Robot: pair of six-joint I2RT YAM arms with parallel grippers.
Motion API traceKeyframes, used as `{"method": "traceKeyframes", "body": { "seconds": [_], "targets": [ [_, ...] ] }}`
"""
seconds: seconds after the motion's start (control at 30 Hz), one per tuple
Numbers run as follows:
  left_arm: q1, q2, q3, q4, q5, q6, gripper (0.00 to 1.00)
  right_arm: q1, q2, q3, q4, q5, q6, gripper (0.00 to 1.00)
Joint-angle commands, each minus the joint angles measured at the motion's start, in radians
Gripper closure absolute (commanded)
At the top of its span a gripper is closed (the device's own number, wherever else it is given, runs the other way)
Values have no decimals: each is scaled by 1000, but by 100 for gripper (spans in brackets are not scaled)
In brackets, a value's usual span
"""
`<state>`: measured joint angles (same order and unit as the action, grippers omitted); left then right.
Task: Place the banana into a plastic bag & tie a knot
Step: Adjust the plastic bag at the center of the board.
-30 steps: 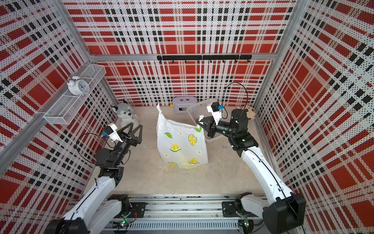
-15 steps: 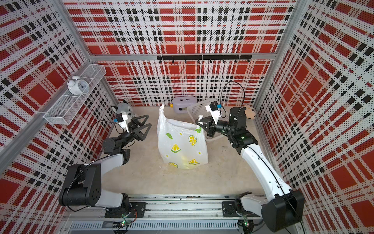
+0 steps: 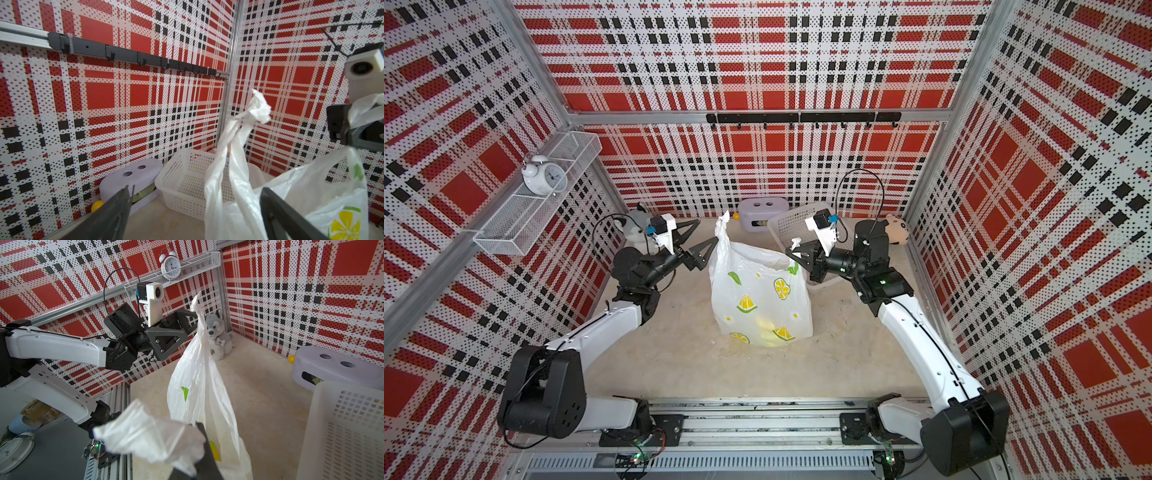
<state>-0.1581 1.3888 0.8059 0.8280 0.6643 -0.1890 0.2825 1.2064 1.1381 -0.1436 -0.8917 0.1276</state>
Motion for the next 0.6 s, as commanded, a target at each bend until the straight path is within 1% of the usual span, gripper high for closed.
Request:
{"method": "traceKeyframes", "body": {
  "seconds": [0.0,0.1,0.23,0.3,0.33,0.4,0.5,0.57],
  "targets": [
    [-31,6,41,-115,-12,103,2,-8,-3,34,-16,4,-7,100],
    [-50,11,55,-156,-24,134,2,-8,-5,30,-13,1,-7,100],
    [-77,22,80,-223,-83,192,2,-9,-1,29,-14,-3,-5,100],
    [-81,21,93,-257,-123,218,2,-8,0,28,-14,-2,-5,100],
    [-115,19,98,-268,-146,228,2,-8,1,28,-14,-5,-7,100],
    [-144,16,121,-320,-203,262,1,-8,3,28,-14,-1,-7,100],
    [-175,12,142,-363,-266,286,4,-9,8,28,-14,-5,-5,100],
    [-190,3,148,-374,-295,291,4,-8,9,28,-14,-7,-6,100]
  ]
}}
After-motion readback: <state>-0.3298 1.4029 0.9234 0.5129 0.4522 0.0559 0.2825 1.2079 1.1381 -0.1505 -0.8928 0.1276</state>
